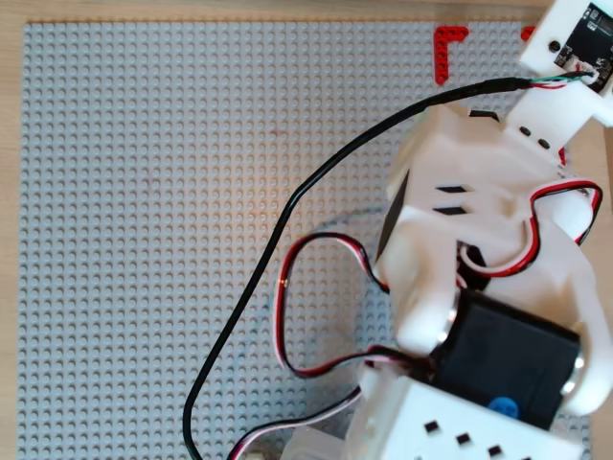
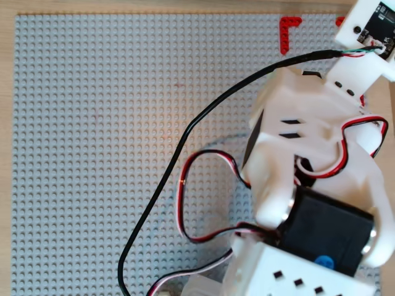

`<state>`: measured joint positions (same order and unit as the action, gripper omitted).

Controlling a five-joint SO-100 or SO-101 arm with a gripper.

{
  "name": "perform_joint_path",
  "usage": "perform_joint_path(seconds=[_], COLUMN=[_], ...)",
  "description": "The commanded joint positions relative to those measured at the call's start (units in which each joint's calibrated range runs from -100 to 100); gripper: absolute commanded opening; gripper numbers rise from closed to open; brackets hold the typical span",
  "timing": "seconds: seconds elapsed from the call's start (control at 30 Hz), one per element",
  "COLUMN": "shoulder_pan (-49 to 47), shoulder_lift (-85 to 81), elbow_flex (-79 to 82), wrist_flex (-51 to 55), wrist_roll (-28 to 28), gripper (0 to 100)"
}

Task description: Grab the Lego and store it in red box

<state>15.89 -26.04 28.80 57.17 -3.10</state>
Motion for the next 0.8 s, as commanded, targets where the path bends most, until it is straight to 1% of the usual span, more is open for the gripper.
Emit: perform_joint_path(seconds=[0.0,0.17,0.57,0.77], shoulder_pan=[1.27,2.24,2.24,3.13], shoulder_lift=[9.17,21.88,41.12,48.83], elbow_flex=[-4.98,-15.44,-33.71,-40.17], wrist_flex=[-2.61,-2.34,-1.11,-1.11], wrist_roll=[-0.23,-0.34,-0.34,-0.34], gripper=[9,9,9,9])
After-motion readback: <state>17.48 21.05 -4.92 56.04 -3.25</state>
